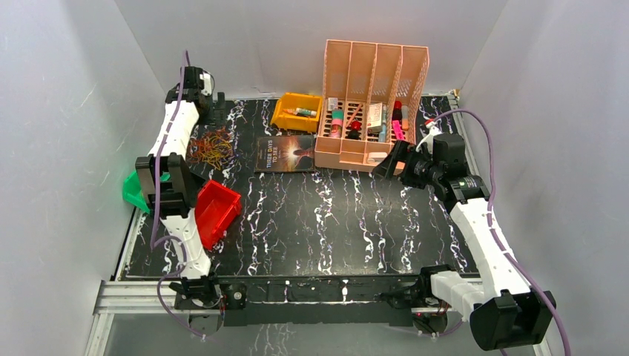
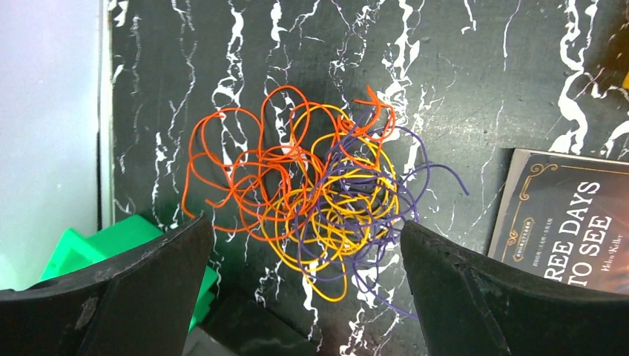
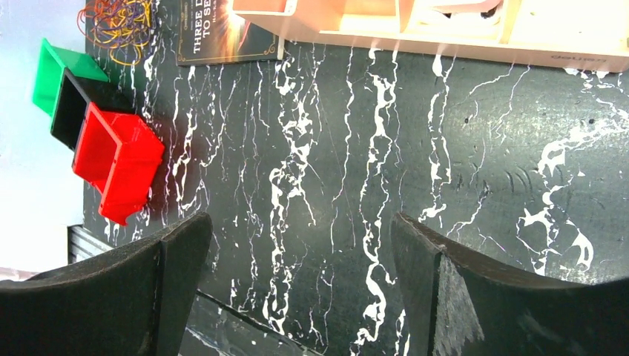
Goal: Untangle the cables
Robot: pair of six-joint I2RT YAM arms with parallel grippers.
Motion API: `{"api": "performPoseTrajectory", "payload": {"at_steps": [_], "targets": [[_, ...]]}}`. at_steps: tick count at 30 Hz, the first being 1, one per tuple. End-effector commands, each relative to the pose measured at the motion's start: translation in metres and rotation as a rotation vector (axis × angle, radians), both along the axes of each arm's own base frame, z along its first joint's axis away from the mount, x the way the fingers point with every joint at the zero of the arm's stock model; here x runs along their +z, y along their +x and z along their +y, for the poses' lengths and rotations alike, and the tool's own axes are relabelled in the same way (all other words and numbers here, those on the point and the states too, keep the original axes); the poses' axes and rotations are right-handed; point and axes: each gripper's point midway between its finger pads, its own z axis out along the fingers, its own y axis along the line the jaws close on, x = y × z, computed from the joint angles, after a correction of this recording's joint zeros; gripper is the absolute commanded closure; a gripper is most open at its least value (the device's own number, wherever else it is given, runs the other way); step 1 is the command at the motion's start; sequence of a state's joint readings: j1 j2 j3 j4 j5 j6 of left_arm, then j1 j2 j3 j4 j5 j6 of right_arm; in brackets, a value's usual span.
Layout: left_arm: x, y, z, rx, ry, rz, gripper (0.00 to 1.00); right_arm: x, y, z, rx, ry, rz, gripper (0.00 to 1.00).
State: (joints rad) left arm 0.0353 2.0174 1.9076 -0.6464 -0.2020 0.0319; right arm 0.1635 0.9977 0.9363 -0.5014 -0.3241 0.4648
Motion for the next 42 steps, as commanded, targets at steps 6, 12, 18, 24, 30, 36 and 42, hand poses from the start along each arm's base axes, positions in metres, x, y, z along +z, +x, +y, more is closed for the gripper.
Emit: {"api": "performPoseTrajectory", "payload": {"at_steps": [6, 12, 18, 24, 30, 36, 42], "targets": [[-0.045, -0.006, 0.007, -0.081, -0.1, 0.173, 0.02, -0.003, -0.002, -0.001, 0.022, -0.013, -0.006, 0.02], [-0.067, -0.009, 0.024, -0.064, -0.082, 0.214, 0.02, -0.003, 0.0, 0.0, 0.022, -0.016, -0.005, 0.02], [-0.082, -0.009, 0.026, -0.074, -0.164, 0.223, 0.02, -0.008, -0.003, -0.001, 0.027, -0.025, 0.013, 0.02], [-0.096, -0.008, 0.017, -0.101, -0.222, 0.238, 0.01, -0.009, -0.004, -0.003, 0.019, -0.03, 0.01, 0.03], [-0.106, -0.012, 0.003, -0.126, -0.299, 0.251, 0.02, -0.01, -0.005, -0.002, 0.019, -0.023, 0.021, 0.03], [-0.115, -0.018, -0.007, -0.143, -0.353, 0.274, 0.02, -0.003, -0.004, -0.001, 0.025, -0.017, 0.007, 0.03], [-0.122, -0.023, -0.014, -0.144, -0.395, 0.289, 0.02, -0.003, -0.006, 0.001, 0.027, -0.002, 0.014, 0.03]]}}
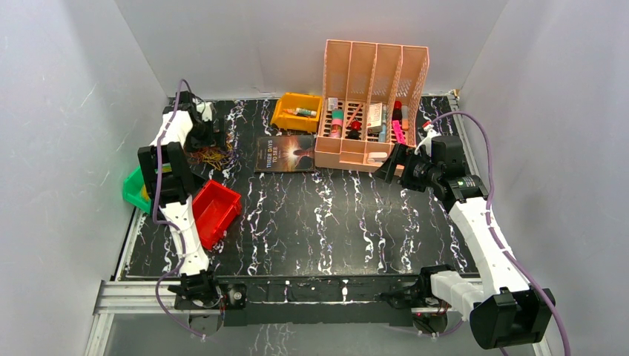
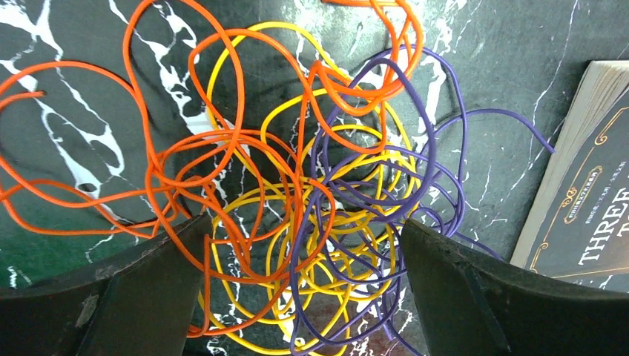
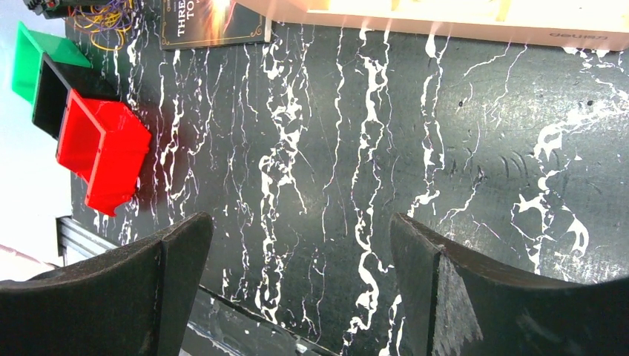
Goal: Untangle the cables
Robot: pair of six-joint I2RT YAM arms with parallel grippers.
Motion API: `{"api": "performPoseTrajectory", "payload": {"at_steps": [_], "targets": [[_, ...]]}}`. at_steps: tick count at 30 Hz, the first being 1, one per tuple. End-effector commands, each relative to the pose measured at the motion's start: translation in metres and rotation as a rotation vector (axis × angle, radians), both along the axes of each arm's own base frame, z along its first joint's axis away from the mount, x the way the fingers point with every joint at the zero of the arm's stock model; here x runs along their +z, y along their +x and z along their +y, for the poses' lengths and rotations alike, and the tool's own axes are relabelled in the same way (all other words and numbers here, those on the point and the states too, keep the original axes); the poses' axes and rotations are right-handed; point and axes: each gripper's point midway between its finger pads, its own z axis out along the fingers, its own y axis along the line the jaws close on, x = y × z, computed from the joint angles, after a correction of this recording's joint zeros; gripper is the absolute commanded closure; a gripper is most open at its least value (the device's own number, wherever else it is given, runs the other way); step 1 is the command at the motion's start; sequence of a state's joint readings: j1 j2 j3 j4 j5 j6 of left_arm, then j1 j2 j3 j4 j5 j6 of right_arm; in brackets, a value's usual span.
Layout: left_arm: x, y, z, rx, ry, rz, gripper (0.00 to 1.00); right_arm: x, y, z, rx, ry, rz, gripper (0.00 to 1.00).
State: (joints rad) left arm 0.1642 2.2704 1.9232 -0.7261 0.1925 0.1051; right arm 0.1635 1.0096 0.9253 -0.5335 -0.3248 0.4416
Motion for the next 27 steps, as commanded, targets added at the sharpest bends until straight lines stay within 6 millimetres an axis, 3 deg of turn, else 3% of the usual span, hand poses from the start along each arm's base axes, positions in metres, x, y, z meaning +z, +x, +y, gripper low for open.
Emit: {"api": "performPoseTrajectory", "payload": {"at_steps": [1, 7, 10, 22, 27], "targets": [[0.001, -0.008, -0.012, -0.003, -0.068, 0.019, 0.02, 0.01, -0.001, 0.002, 0.012, 0.022, -0.03, 0.03], [-0.005, -0.011, -0.02, -0.006, -0.093, 0.034, 0.02, 0.007, -0.002, 0.002, 0.008, 0.022, -0.029, 0.03], [-0.007, -0.011, -0.021, -0.001, -0.093, 0.043, 0.09, 0.007, -0.002, 0.002, 0.008, 0.022, -0.029, 0.03], [-0.017, -0.016, -0.04, -0.029, -0.096, 0.082, 0.57, 0.006, -0.002, 0.002, 0.002, 0.029, -0.029, 0.03], [-0.009, -0.014, -0.051, -0.038, -0.082, 0.069, 0.79, 0.007, -0.002, 0.002, -0.001, 0.03, -0.033, 0.04]]}}
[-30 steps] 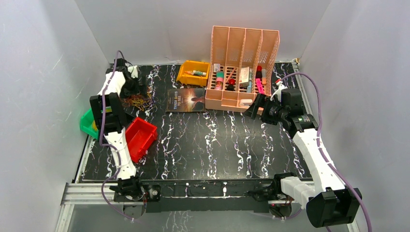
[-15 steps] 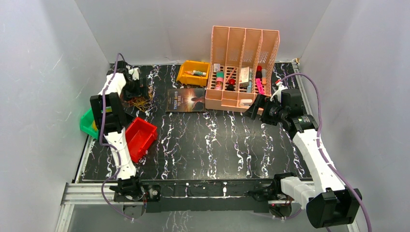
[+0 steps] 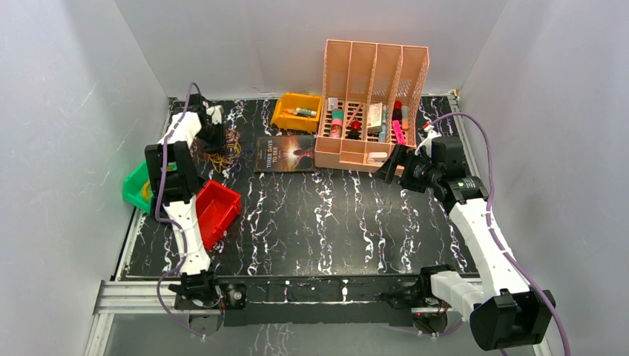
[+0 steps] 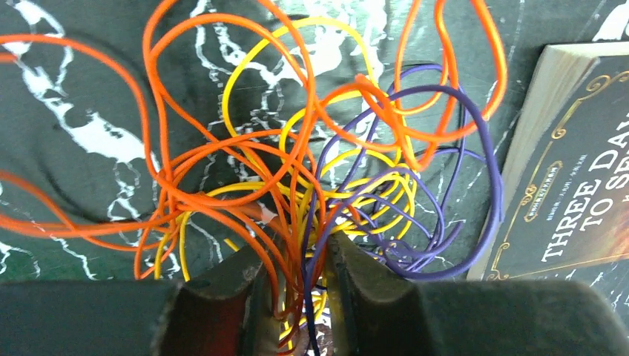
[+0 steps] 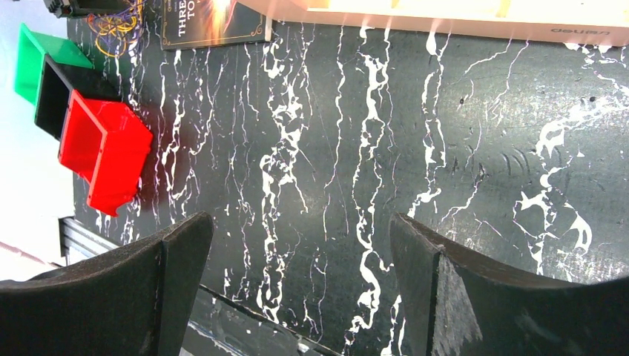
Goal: Untangle the cables
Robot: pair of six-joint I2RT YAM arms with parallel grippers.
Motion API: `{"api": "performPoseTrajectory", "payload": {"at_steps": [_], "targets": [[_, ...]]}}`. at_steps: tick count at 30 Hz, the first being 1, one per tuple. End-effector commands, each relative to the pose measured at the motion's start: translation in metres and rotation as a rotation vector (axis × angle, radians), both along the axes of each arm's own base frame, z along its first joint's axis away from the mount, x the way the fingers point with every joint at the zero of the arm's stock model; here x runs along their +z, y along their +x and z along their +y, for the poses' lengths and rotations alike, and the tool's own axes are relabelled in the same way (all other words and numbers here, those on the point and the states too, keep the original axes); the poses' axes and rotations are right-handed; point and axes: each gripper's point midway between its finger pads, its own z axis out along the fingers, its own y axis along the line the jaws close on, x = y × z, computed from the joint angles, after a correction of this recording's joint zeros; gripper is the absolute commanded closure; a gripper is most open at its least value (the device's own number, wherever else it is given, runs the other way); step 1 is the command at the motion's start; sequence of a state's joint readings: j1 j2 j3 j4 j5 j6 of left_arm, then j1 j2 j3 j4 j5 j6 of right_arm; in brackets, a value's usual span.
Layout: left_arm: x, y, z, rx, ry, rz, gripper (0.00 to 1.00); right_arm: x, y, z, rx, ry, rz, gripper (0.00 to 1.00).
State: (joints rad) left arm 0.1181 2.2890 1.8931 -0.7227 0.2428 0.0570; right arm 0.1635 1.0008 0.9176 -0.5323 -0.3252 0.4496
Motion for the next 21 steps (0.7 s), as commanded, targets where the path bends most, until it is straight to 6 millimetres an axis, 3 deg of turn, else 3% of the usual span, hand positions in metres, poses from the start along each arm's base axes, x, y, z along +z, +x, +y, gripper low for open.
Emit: {"api": "performPoseTrajectory", "payload": {"at_steps": [1, 3, 10, 14, 21], "targets": [[0.012, -0.007, -0.019, -0.021, -0.015, 0.011, 0.83, 0.008, 0.0, 0.002, 0.001, 0.024, -0.037, 0.04], [0.02, -0.005, -0.024, -0.02, -0.023, -0.017, 0.88, 0.009, 0.0, 0.001, -0.002, 0.026, -0.043, 0.04], [0.065, -0.007, -0.056, -0.072, -0.042, -0.138, 0.91, 0.008, 0.001, 0.0, -0.021, 0.032, -0.054, 0.04], [0.09, -0.019, -0.075, -0.115, -0.042, -0.202, 1.0, 0.006, 0.005, -0.005, -0.056, 0.015, -0.062, 0.03], [0.137, -0.039, -0.088, -0.131, -0.056, -0.316, 1.0, 0.005, 0.009, -0.01, -0.084, -0.001, -0.063, 0.03]]}}
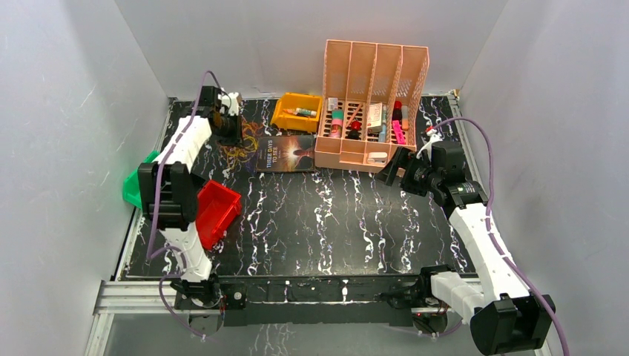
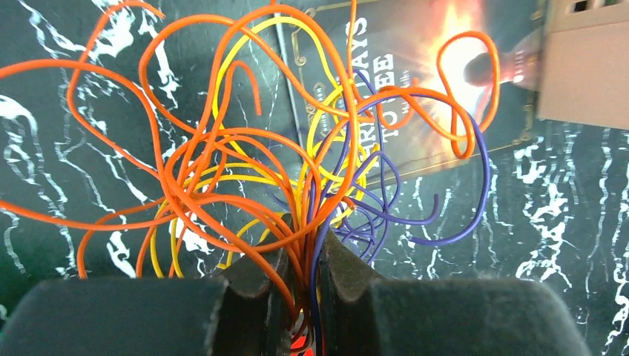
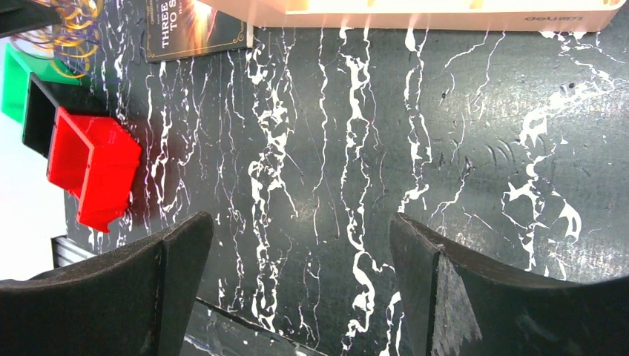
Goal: Untangle the cables
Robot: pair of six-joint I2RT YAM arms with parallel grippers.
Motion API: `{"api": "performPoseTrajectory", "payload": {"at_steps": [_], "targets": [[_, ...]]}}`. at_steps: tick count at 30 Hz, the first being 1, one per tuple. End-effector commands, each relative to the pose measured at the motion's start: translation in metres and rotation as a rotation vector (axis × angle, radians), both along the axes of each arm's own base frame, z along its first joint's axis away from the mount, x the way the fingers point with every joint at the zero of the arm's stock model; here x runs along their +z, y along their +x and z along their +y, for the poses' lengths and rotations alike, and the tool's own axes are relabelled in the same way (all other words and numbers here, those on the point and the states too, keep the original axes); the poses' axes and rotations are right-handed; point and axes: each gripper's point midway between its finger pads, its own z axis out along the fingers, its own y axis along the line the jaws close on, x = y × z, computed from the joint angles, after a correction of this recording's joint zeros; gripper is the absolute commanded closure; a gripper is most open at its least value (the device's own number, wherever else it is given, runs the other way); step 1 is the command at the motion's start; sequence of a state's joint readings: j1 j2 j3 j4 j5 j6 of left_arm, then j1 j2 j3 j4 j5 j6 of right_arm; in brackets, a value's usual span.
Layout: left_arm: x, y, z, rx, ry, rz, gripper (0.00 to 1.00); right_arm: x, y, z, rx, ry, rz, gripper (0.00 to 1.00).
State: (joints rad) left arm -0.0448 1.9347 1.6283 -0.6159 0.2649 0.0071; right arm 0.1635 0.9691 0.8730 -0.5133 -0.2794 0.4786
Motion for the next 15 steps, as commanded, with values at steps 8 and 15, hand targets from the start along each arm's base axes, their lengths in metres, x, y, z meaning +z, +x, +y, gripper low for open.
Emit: {"api": "performPoseTrajectory", "payload": {"at_steps": [8, 15], "targets": [[0.089, -0.047, -0.057, -0.149, 0.014, -0.209, 1.0, 0.007, 0.022, -0.022, -0.119, -0.083, -0.063, 0.02], [0.112, -0.095, -0.097, -0.192, 0.022, -0.243, 1.0, 0.007, 0.024, -0.034, -0.175, -0.122, -0.099, 0.03]]}}
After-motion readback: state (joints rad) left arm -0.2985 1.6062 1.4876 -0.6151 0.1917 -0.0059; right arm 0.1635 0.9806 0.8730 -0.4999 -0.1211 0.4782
